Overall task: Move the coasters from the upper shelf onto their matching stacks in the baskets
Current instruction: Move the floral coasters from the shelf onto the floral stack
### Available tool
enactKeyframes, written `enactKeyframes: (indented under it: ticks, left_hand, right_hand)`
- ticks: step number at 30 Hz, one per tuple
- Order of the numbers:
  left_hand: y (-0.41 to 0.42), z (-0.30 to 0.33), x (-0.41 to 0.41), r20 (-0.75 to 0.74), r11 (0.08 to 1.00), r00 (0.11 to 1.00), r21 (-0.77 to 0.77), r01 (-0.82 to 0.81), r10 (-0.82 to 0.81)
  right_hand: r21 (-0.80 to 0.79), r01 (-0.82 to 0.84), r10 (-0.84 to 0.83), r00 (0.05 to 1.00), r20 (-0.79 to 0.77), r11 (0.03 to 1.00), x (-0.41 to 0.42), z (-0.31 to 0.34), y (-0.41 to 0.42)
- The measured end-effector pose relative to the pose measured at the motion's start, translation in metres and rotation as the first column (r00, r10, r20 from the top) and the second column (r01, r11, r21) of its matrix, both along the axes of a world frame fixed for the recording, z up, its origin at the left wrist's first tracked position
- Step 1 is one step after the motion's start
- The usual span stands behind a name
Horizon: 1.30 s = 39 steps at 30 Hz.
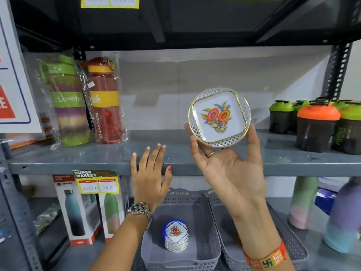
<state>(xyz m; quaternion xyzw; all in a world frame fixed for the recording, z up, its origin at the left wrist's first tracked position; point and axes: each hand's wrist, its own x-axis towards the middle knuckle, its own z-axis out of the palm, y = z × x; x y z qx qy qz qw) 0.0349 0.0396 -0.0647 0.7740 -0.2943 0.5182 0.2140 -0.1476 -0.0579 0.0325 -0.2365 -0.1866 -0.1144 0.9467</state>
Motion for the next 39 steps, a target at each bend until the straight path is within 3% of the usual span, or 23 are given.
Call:
enactKeyframes:
  ticks: [5,11,16,22,29,39]
  left_hand:
    - [-0.001,0.0,0.001,0.02,1.0,1.0,-0.019,0.009,-0.009]
    - [0.0,-0.002,0.003,0.023,1.0,1.0,-0.001,0.003,-0.003]
    - [-0.001,-0.004,0.005,0.071,0.999,0.997,0.001,-0.04,0.04]
    - [-0.003,-0.004,0.005,0.105,1.0,0.994,-0.027,-0.012,0.014]
    - [-0.004,-0.007,0.011,0.144,0.999,0.989,-0.031,-0.022,0.026]
    - [-0.005,-0.008,0.015,0.165,0.998,0.985,-0.042,-0.036,0.042]
  right_hand:
    - [-0.017,-0.021,0.021,0.999,-0.031,1.0,0.0,-0.008,-0.002]
    - [-0.216,0.098,-0.154,0.953,-0.261,0.972,-0.007,-0.052,0.0]
    - [-0.312,0.022,-0.182,0.851,-0.492,0.95,-0.008,-0.118,0.002]
    - [-0.389,-0.052,-0.267,0.645,-0.716,0.92,0.03,-0.179,-0.003]
    - [-0.446,0.003,-0.406,0.42,-0.812,0.895,0.109,-0.249,-0.033]
    - [-0.343,0.018,-0.326,0.36,-0.874,0.939,0.148,-0.288,-0.038]
